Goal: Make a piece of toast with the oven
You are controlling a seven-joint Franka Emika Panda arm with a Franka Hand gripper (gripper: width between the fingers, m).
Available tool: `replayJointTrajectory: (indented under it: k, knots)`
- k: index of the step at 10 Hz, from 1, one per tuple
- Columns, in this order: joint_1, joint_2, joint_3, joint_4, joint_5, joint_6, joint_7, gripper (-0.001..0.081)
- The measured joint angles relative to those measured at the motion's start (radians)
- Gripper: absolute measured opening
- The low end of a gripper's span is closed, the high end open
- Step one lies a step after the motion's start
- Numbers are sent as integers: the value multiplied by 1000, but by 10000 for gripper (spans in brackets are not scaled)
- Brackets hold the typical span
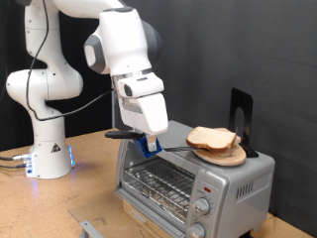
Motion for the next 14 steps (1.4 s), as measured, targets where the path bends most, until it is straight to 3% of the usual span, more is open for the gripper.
replayJointTrajectory:
  k: [4, 11, 14]
  knots:
    - [-4, -32, -4, 0, 19, 0, -16, 400]
    - [6, -15, 29, 3, -33, -22, 55, 400]
    - [5, -27, 34, 2, 14, -23, 33, 400]
